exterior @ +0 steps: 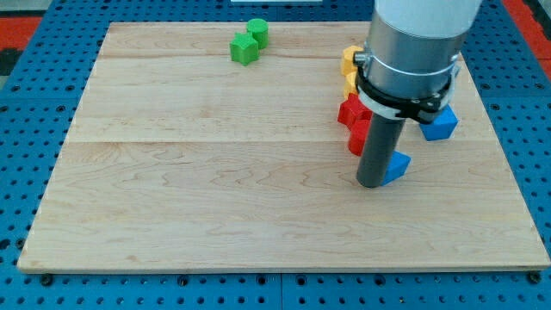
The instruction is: Move the yellow hexagon to the center
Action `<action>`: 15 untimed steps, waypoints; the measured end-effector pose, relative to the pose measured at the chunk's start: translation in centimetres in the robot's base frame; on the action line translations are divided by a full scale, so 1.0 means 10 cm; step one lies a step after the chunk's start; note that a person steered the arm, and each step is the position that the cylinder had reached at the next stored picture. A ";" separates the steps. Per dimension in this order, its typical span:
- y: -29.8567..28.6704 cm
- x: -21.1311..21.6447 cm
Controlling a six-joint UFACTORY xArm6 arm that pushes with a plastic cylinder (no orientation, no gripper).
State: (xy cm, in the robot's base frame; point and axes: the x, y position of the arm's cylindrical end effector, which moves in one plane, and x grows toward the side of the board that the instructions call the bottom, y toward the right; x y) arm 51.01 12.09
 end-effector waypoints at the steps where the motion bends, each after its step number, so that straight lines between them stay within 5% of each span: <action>1: 0.31 -0.20; 3: 0.66 -0.33; 4: 0.74 0.08; 5: 1.73 -0.15; 6: 2.23 -0.87; 7: 2.24 -1.14; 9: 1.80 -2.42; 13: -0.46 -2.09; 15: -0.87 -2.37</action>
State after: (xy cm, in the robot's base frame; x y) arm 27.29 3.42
